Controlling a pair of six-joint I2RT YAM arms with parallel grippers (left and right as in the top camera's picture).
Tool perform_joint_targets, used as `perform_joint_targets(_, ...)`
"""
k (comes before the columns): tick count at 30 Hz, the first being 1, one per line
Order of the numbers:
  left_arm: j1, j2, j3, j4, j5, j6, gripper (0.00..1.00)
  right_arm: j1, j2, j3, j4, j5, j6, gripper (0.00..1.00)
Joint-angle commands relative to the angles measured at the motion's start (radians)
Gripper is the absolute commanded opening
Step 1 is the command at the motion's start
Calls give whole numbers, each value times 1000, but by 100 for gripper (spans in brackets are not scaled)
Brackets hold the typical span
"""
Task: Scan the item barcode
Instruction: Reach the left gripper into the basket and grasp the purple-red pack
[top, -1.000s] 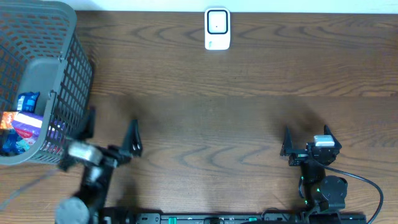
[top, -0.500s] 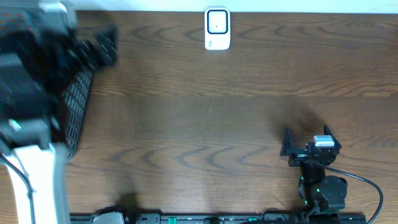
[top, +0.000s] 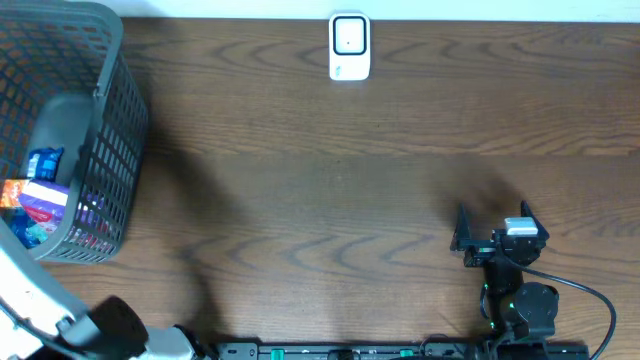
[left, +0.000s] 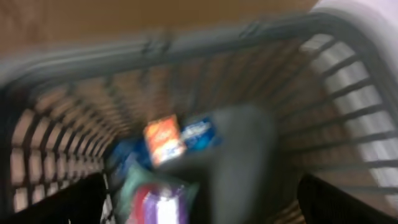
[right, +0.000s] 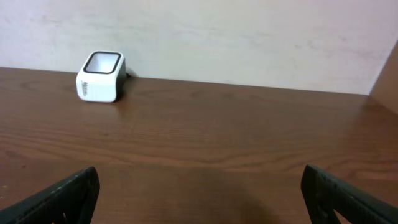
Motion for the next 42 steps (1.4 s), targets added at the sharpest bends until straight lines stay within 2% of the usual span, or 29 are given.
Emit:
perform_joint_targets(1, -4, 89, -11, -106, -36, -116, 98, -8, -5, -2, -4, 0, -11, 99)
perform_joint_targets(8, -37, 256, -72, -223, -37, -124, 98, -8, -5, -2, -4, 0, -11, 99)
perform_joint_targets(20, -37, 352, -231, -203, -74, -124, 98, -8, -5, -2, -4, 0, -11, 99)
perform_joint_targets(21, -37, 352, -242, -196, -72, -124, 90, -8, -5, -2, -4, 0, -11, 99)
perform_joint_targets(22, -37, 352, -247, -193, -72, -124, 69, -8, -5, -2, -4, 0, -11, 99)
perform_joint_targets(23, -37, 352, -248, -192, -64, -124, 57, -8, -5, -2, -4, 0, -11, 99)
perform_joint_targets(24, -37, 351, -248, -188, -29, -124, 37, -8, -5, -2, -4, 0, -11, 99)
perform_joint_targets(27, -36, 350, -239, -178, 19, -124, 8, -8, -5, -2, -4, 0, -11, 99)
perform_joint_targets(32, -37, 302, -138, -210, 25, -124, 7, -8, -5, -2, -4, 0, -11, 99)
perform_joint_targets(36, -37, 201, -29, -195, 89, -124, 7, -8, -5, -2, -4, 0, -11, 99)
perform_joint_targets(42, -39, -69, 39, -1, 152, -125, 7, -8, -5, -2, -4, 0, -11, 99)
